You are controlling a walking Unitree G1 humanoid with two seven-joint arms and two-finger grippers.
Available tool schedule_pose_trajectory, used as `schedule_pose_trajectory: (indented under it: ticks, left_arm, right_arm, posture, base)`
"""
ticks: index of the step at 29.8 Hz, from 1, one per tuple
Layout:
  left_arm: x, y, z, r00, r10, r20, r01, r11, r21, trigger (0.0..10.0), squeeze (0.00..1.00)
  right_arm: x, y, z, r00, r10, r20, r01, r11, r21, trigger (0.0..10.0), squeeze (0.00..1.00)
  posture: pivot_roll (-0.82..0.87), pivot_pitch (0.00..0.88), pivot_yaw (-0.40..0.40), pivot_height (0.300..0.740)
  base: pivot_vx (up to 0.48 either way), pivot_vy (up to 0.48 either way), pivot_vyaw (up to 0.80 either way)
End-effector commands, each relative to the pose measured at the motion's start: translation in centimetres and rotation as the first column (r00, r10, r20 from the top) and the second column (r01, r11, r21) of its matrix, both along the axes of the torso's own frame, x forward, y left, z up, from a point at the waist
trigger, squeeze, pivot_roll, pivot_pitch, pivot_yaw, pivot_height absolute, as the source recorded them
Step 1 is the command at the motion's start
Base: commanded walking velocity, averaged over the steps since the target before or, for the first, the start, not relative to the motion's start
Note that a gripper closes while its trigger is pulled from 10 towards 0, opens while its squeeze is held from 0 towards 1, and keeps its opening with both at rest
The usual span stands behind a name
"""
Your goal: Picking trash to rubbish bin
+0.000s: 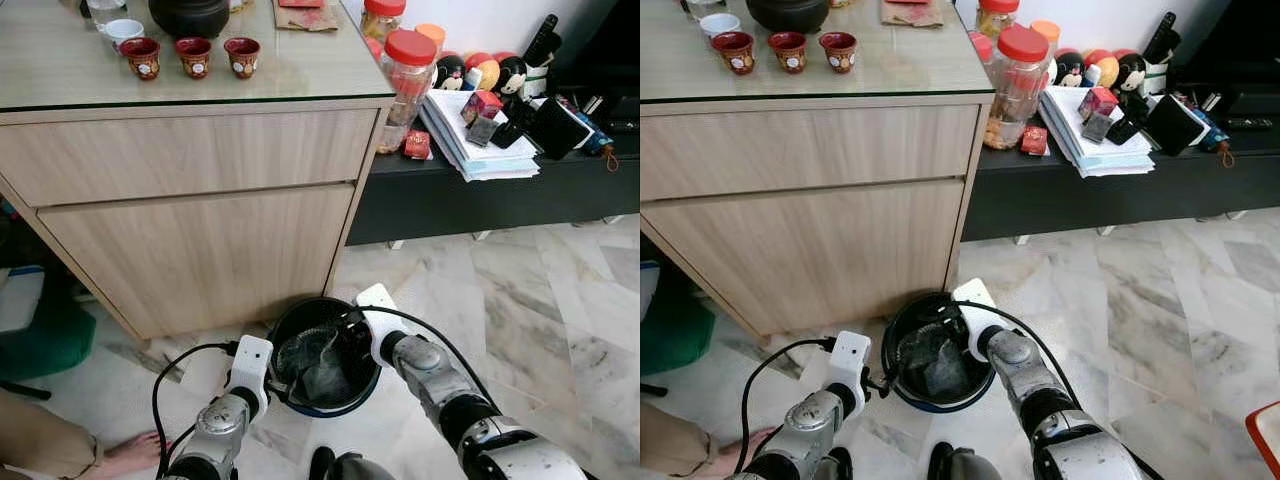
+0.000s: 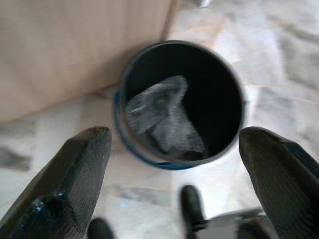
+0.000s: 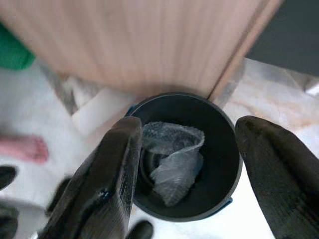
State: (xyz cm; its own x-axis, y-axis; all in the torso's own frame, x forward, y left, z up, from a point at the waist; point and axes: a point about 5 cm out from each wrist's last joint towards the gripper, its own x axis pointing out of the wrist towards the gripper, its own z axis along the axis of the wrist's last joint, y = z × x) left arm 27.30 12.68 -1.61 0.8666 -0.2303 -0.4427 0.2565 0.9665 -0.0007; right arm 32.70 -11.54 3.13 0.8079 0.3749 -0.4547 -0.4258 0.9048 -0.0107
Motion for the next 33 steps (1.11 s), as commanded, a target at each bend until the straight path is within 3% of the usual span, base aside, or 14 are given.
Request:
schedule_pose_trajectory:
  ticks: [1,4,6,8,10,13,17,19,27,33]
  left_arm:
    - [-1.0,0.5,-1.0,0.998,0.054,-0.031,-0.054,0.998,0.018,10.0,0.00]
    - [-1.4,2.1,-1.2,0.980,0.198,-0.016,-0.198,0.980,0.030,10.0,0.00]
    - [-1.6,2.6,-1.3,0.973,0.229,-0.015,-0.228,0.972,0.054,10.0,0.00]
    - [-2.7,4.6,-2.0,0.936,0.351,-0.020,-0.347,0.932,0.101,10.0,0.00]
    - [-2.8,4.7,-2.1,0.932,0.362,-0.021,-0.358,0.928,0.102,10.0,0.00]
    - [-4.4,5.8,-2.9,0.911,0.412,-0.028,-0.404,0.903,0.149,10.0,0.00]
    - [-5.2,6.3,-3.3,0.891,0.452,-0.030,-0.441,0.880,0.177,10.0,0.00]
    - [-6.1,6.7,-4.0,0.855,0.513,-0.073,-0.493,0.849,0.188,10.0,0.00]
    - [-8.1,6.3,-5.4,0.840,0.515,-0.170,-0.476,0.850,0.224,10.0,0.00]
    - [-8.5,6.2,-5.6,0.841,0.511,-0.176,-0.468,0.851,0.236,10.0,0.00]
  right_arm:
    - [-0.2,-1.8,-0.4,0.994,-0.105,-0.027,0.106,0.992,0.066,10.0,0.00]
    - [-0.4,-4.5,-0.6,0.968,-0.248,-0.025,0.249,0.963,0.105,10.0,0.00]
    - [-0.5,-5.2,-0.7,0.960,-0.279,-0.036,0.282,0.953,0.108,10.0,0.00]
    - [-1.5,-7.5,-1.6,0.929,-0.362,-0.081,0.369,0.923,0.109,10.0,0.00]
    - [-1.6,-7.7,-1.7,0.926,-0.368,-0.086,0.376,0.920,0.108,10.0,0.00]
    - [-3.3,-10.1,-3.0,0.884,-0.448,-0.132,0.460,0.885,0.078,10.0,0.00]
    - [-4.6,-10.8,-4.0,0.858,-0.482,-0.179,0.503,0.859,0.098,10.0,0.00]
    - [-6.2,-11.3,-5.2,0.834,-0.507,-0.217,0.533,0.842,0.081,10.0,0.00]
    - [-8.5,-12.1,-6.8,0.779,-0.569,-0.262,0.601,0.798,0.053,10.0,0.00]
    - [-8.9,-12.0,-7.1,0.777,-0.558,-0.293,0.601,0.795,0.079,10.0,0.00]
  posture:
    - [0.04,0.220,-0.183,0.740]
    - [0.03,0.221,-0.184,0.740]
    - [0.03,0.222,-0.184,0.740]
    - [0.03,0.220,-0.183,0.740]
    - [0.03,0.220,-0.183,0.740]
    - [0.02,0.216,-0.184,0.740]
    - [0.02,0.210,-0.185,0.740]
    - [0.03,0.208,-0.185,0.740]
    - [0.02,0.196,-0.181,0.740]
    - [0.03,0.190,-0.178,0.740]
  base:
    - [0.000,0.000,0.00]
    - [0.000,0.000,0.00]
    - [0.000,0.000,0.00]
    - [0.000,0.000,0.00]
    - [0.000,0.000,0.00]
    - [0.000,0.000,0.00]
    - [0.000,0.000,0.00]
    - [0.000,0.000,0.00]
    - [0.000,0.000,0.00]
    - [0.000,0.000,0.00]
